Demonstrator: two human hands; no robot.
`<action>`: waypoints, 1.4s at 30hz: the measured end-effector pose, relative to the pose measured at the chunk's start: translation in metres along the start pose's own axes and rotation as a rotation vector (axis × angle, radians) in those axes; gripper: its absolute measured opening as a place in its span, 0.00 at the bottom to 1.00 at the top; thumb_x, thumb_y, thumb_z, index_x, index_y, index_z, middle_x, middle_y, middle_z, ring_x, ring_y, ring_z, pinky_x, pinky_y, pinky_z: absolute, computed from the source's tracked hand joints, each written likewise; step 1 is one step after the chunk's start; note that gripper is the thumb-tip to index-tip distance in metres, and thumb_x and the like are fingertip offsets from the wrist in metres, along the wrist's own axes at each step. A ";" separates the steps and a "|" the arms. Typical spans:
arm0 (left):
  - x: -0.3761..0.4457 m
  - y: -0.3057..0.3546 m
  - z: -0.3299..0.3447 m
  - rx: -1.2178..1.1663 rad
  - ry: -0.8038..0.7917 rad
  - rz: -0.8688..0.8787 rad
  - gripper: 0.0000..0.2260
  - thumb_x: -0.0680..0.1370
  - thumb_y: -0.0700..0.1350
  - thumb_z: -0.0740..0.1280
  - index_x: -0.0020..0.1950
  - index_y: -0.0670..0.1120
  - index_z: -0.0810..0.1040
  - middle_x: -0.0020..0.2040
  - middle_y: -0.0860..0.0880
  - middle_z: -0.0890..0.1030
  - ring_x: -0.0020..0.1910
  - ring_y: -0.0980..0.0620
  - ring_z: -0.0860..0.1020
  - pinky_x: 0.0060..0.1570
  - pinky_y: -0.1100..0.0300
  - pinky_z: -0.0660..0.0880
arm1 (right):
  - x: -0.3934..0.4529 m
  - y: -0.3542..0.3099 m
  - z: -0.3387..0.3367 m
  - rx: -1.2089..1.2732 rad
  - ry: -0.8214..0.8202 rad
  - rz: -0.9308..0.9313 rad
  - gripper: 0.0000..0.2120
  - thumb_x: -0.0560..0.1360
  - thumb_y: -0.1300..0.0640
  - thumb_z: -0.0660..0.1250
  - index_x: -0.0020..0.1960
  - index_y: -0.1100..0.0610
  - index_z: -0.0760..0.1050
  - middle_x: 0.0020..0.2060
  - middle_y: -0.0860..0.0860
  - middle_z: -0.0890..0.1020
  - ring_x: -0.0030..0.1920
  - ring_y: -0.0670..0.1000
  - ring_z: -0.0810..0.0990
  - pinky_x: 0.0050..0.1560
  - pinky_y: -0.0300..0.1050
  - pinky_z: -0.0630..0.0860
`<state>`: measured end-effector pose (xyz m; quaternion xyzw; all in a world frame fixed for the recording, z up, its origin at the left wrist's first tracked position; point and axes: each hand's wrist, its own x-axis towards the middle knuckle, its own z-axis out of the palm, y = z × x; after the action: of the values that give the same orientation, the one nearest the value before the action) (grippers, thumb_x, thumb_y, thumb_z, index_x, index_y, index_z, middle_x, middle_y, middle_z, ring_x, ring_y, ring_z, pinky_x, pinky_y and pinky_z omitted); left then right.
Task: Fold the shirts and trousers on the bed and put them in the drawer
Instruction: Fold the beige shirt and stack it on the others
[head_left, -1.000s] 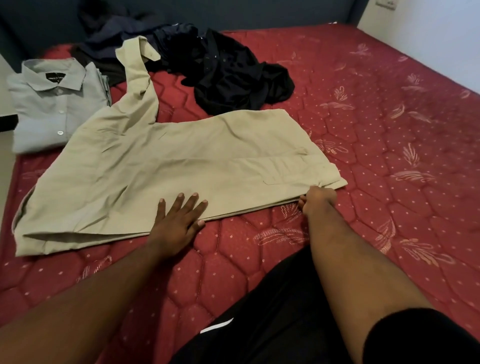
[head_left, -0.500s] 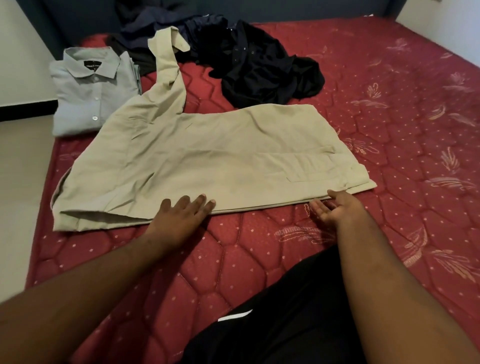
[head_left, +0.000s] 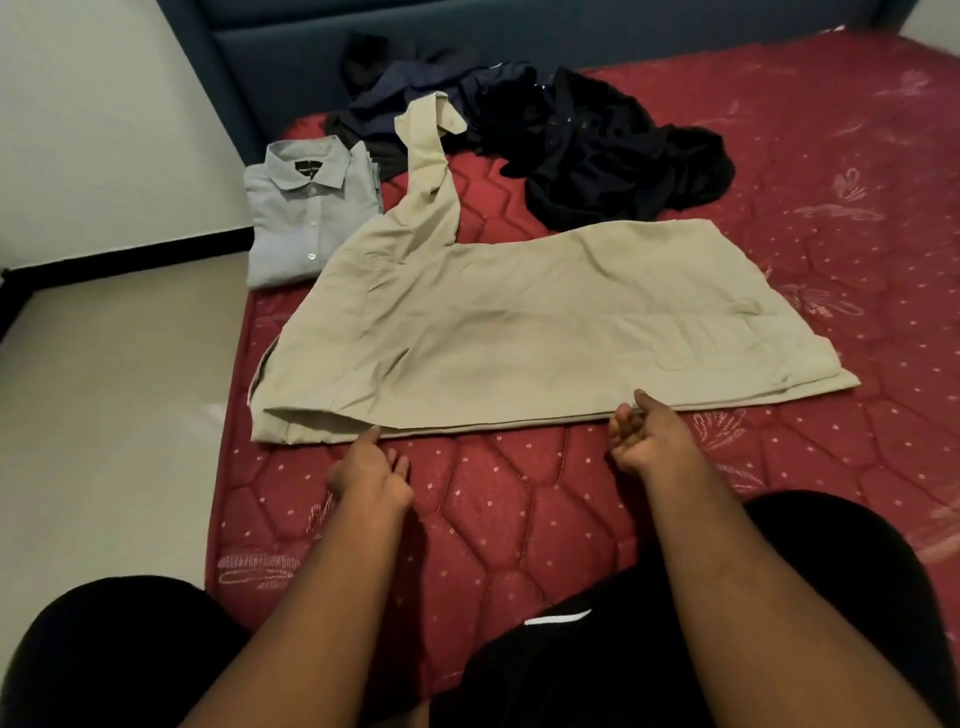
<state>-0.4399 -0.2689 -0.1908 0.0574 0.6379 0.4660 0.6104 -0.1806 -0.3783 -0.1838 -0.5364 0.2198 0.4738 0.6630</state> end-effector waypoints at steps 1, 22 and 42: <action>0.005 0.004 0.002 -0.014 -0.018 -0.025 0.12 0.77 0.36 0.68 0.60 0.40 0.76 0.43 0.48 0.75 0.44 0.51 0.75 0.59 0.52 0.75 | 0.003 0.004 0.002 -0.018 0.026 -0.053 0.11 0.78 0.54 0.66 0.38 0.54 0.70 0.19 0.46 0.71 0.15 0.43 0.68 0.19 0.30 0.64; 0.011 0.016 -0.022 -0.124 -0.024 0.086 0.08 0.75 0.30 0.69 0.46 0.40 0.72 0.41 0.43 0.78 0.46 0.46 0.80 0.50 0.47 0.80 | -0.011 0.001 -0.014 -0.045 0.259 -0.232 0.14 0.76 0.66 0.66 0.33 0.58 0.69 0.23 0.50 0.72 0.19 0.45 0.65 0.22 0.37 0.62; 0.021 0.039 0.070 1.694 -0.408 1.186 0.22 0.83 0.55 0.54 0.77 0.56 0.60 0.79 0.51 0.55 0.78 0.46 0.50 0.71 0.40 0.53 | 0.023 -0.010 0.036 -1.799 -0.014 -1.126 0.22 0.80 0.46 0.58 0.73 0.47 0.65 0.74 0.47 0.64 0.76 0.51 0.55 0.73 0.56 0.53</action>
<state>-0.4058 -0.1971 -0.1673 0.8453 0.5101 0.0737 0.1409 -0.1692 -0.3358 -0.1847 -0.8514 -0.4955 0.0898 0.1470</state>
